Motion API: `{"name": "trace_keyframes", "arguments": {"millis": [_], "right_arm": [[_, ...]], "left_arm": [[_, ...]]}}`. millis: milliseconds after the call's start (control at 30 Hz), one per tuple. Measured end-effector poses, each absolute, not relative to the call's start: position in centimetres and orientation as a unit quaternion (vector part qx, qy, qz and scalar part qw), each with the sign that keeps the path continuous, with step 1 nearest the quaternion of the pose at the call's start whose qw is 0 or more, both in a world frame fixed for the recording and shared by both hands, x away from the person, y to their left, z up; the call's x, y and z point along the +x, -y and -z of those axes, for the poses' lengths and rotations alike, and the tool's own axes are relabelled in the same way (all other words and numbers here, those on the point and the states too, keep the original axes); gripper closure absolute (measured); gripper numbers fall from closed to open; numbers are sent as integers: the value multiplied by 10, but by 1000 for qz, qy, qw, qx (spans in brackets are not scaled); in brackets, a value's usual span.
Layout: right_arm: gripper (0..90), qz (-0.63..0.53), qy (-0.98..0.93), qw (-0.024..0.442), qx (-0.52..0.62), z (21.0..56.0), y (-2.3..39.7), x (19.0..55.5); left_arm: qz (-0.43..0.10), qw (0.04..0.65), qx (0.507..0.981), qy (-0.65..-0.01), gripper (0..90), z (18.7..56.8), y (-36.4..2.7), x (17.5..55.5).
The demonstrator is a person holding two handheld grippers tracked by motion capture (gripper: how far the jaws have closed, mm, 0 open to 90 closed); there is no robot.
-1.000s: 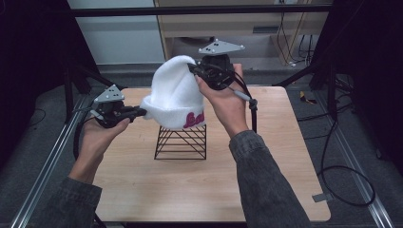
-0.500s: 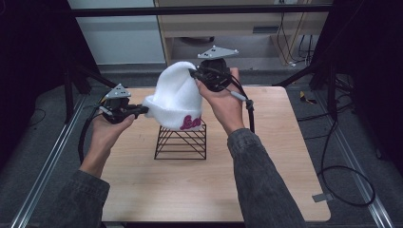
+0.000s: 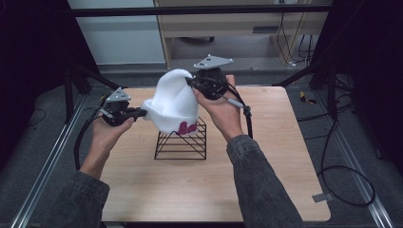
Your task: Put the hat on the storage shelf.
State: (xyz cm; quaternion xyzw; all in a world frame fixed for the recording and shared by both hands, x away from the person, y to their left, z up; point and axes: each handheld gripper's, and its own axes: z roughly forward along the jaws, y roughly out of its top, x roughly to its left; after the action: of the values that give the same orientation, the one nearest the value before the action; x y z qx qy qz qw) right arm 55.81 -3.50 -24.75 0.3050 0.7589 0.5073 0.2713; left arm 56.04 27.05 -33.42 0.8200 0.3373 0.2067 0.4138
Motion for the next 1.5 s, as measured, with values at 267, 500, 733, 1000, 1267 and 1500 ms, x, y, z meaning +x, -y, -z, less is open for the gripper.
{"name": "trace_keyframes", "arguments": {"millis": [267,500,733,1000,1267,1500], "right_arm": [[838,-506,-760,275,301,251,37,550],[838,-508,-763,273,291,250,40,543],[837,-499,-775,267,281,258,51,535],[834,-492,-784,258,279,272,55,532],[833,-485,-790,251,278,280,56,531],[832,-482,-795,247,273,282,52,528]], "left_arm": [[-203,414,824,-329,863,339,-270,554],[-202,414,829,-318,862,339,-268,546],[-194,410,838,-305,862,351,-265,541],[-187,410,844,-292,860,362,-263,537],[-186,401,851,-285,860,367,-261,535],[-182,401,850,-288,860,373,-264,532]]}}
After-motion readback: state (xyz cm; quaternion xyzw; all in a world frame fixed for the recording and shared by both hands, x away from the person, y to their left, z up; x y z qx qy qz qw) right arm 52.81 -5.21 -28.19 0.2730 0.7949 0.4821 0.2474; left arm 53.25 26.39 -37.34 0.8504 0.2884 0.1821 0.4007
